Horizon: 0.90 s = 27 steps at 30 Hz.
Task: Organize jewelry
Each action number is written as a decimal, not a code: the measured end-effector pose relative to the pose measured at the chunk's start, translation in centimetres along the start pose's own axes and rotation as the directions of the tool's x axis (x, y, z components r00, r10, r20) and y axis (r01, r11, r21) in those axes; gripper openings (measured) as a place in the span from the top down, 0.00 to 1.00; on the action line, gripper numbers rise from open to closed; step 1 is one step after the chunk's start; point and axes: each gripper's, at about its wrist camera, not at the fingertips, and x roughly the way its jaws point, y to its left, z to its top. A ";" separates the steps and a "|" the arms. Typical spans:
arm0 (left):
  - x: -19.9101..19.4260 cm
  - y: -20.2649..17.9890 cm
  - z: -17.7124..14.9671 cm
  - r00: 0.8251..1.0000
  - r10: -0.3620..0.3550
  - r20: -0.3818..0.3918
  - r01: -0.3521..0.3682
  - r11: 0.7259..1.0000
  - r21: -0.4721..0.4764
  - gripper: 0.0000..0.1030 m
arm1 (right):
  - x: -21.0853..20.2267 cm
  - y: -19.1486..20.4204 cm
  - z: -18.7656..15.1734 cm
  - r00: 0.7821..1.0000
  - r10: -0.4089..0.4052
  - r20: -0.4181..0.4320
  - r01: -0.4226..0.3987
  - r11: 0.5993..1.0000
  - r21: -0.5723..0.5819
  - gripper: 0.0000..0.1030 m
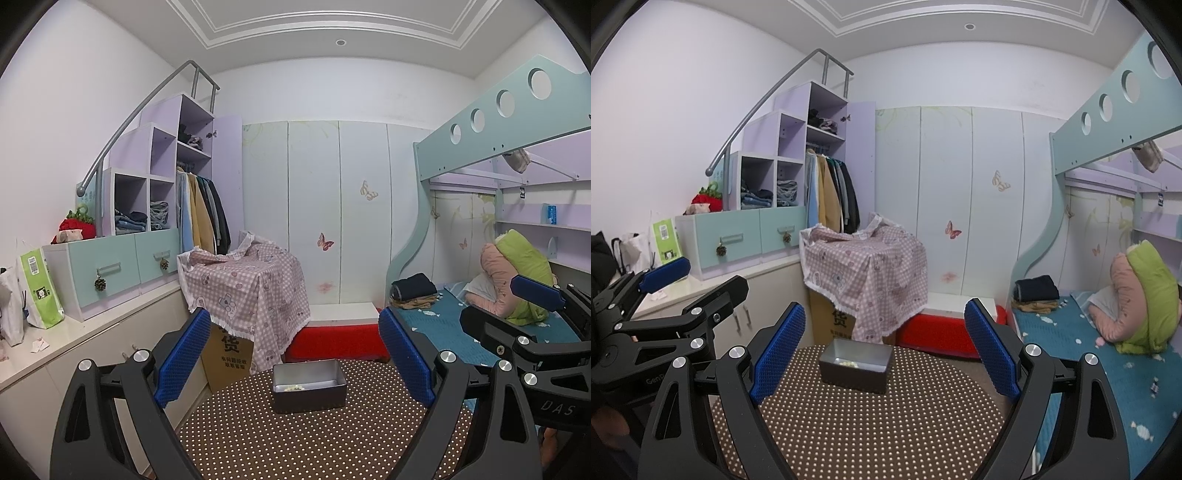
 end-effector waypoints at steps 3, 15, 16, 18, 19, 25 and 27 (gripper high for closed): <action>0.0 -0.1 0.1 1.000 0.001 0.000 -0.001 1.000 0.002 0.13 | -0.1 0.0 -0.1 1.000 0.000 -0.001 0.000 1.000 0.000 0.17; 0.0 0.0 0.2 1.000 0.004 0.001 -0.004 1.000 0.006 0.13 | -0.1 0.1 -0.1 1.000 0.000 -0.001 0.000 1.000 0.002 0.17; 0.0 0.1 0.2 1.000 0.004 0.001 -0.004 1.000 0.007 0.13 | -0.1 0.1 -0.1 1.000 -0.001 0.000 0.001 1.000 0.001 0.17; -0.1 0.0 0.2 1.000 0.006 0.005 -0.006 1.000 0.008 0.13 | -0.1 0.1 -0.1 1.000 0.000 -0.001 0.000 1.000 0.003 0.17; 0.0 0.0 0.2 1.000 0.005 0.005 -0.005 1.000 0.008 0.13 | -0.1 0.1 -0.1 1.000 -0.001 0.000 0.001 1.000 0.003 0.17; -0.1 0.0 0.2 1.000 -0.001 0.005 0.001 1.000 0.007 0.13 | -0.1 0.2 0.0 1.000 -0.003 0.002 0.003 1.000 0.005 0.17; -0.1 -0.2 0.3 1.000 -0.001 0.003 0.000 1.000 0.007 0.13 | -0.1 0.2 0.0 1.000 -0.003 0.003 0.003 1.000 0.005 0.17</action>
